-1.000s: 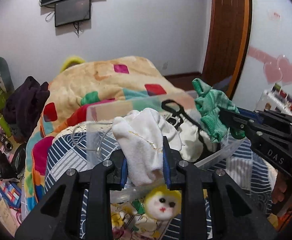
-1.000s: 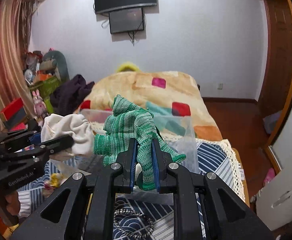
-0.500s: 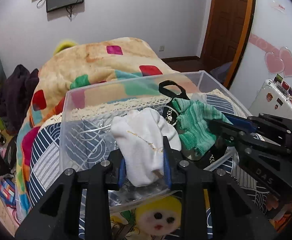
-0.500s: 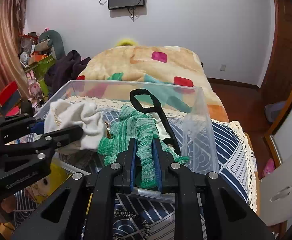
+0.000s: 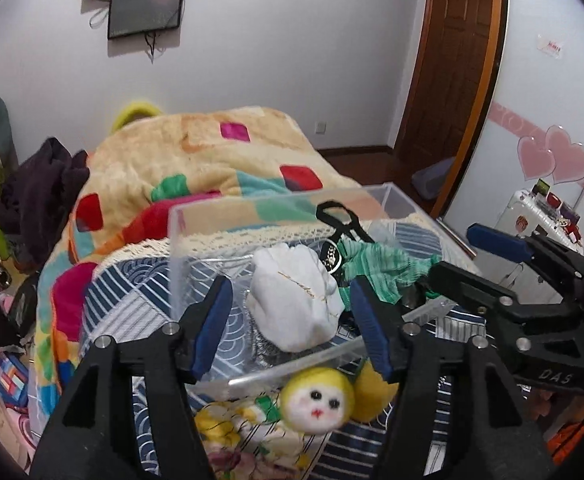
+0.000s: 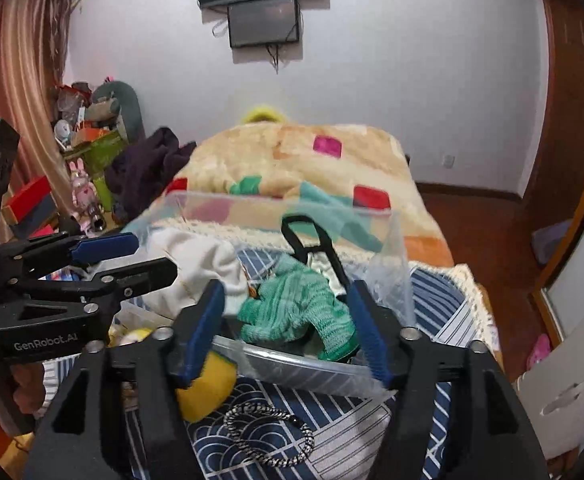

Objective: Organize soft objects
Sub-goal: 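Carry the green sock into the box with the right tool while the left drops the white cloth in, then grasp the yellow sponge with the right tool while the left grasps the yellow-haired doll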

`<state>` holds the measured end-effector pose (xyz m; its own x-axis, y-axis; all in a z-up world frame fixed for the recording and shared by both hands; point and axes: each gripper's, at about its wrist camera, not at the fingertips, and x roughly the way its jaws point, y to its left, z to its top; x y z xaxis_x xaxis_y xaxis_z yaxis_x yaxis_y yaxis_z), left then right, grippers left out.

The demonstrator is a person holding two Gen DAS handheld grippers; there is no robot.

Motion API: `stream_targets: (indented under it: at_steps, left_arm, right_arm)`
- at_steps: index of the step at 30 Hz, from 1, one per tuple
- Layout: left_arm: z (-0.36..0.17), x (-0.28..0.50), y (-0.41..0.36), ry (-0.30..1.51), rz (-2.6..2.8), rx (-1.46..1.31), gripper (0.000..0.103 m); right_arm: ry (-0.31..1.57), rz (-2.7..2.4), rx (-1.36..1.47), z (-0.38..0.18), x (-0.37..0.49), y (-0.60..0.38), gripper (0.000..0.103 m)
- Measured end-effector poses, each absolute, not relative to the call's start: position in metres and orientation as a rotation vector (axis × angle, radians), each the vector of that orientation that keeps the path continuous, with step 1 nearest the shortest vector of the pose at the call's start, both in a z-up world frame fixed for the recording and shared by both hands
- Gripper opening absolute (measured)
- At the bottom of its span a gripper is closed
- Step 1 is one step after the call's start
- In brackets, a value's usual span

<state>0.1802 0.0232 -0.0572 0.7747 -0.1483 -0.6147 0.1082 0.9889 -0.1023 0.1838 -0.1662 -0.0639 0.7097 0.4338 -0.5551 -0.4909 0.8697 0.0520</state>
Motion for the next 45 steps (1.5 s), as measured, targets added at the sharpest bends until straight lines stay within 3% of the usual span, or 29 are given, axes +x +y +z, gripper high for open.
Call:
stream_targets:
  at_steps: [6,8,20,23,25,33,38,45]
  left_arm:
    - [-0.044,0.150,0.034,0.610,-0.127,-0.078,0.075]
    - [-0.045,0.143,0.036,0.615,-0.136,-0.087,0.075]
    - [-0.094,0.126,0.031,0.730,-0.152,-0.066,0.075]
    - [-0.106,0.128,0.032,0.767,-0.160,-0.078,0.075]
    - [-0.111,0.130,0.031,0.781,-0.166,-0.081,0.074]
    - [-0.121,0.142,0.012,0.804,-0.210,-0.071,0.050]
    - [-0.123,0.145,0.004,0.804,-0.223,-0.050,0.042]
    - [-0.116,0.132,0.004,0.759,-0.207,-0.027,0.040]
  right_arm:
    - [0.522,0.529,-0.081,-0.050,0.166,-0.168,0.077]
    - [0.513,0.538,-0.075,-0.051,0.162,-0.167,0.081]
    - [0.617,0.579,-0.082,-0.096,0.159,-0.147,0.081]
    - [0.654,0.604,-0.073,-0.107,0.163,-0.145,0.077]
    - [0.683,0.625,-0.055,-0.113,0.168,-0.143,0.068]
    - [0.746,0.697,-0.018,-0.128,0.172,-0.140,0.038]
    - [0.744,0.702,-0.007,-0.130,0.167,-0.144,0.033]
    - [0.724,0.700,-0.018,-0.126,0.160,-0.145,0.031]
